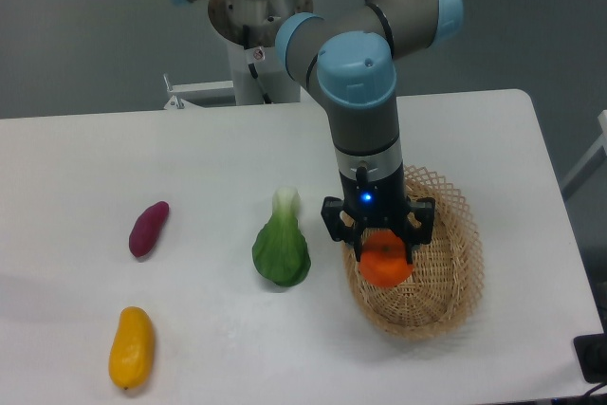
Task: Place the orange in the basket
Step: 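Lift the held orange and carry it across the wicker basket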
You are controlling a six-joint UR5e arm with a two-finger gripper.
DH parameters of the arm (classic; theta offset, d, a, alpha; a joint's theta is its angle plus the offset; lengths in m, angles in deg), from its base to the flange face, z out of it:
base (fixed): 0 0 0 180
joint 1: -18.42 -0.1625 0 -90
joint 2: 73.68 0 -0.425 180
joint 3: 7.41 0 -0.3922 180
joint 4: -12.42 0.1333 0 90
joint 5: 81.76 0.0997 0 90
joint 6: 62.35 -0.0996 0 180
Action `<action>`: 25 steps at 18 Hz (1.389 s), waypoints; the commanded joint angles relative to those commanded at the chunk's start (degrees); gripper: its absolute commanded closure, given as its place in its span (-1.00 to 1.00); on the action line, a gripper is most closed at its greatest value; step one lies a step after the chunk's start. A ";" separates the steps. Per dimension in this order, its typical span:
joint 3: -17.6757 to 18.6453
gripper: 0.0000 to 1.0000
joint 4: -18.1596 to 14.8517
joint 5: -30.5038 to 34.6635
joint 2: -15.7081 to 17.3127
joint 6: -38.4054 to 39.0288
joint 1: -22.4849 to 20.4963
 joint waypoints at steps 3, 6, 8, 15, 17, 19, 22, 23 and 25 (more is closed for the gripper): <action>0.18 -0.05 -0.09 0.00 0.44 0.00 -0.61; 0.18 -0.05 -0.09 0.00 0.70 -0.09 -1.14; 0.18 -0.05 -0.09 -0.09 0.70 -2.01 -2.45; 2.62 -0.05 -0.09 -0.79 0.70 -12.54 -8.33; 4.04 -0.05 0.00 -0.70 0.62 -17.90 -10.97; 4.48 -0.05 0.09 -0.62 -0.17 -19.68 -12.47; 4.57 -0.05 0.35 -0.53 -2.45 -19.95 -13.01; 4.57 -0.05 0.27 -0.70 -3.59 -19.86 -12.92; 5.18 -0.05 0.18 -0.79 -5.18 -19.25 -12.83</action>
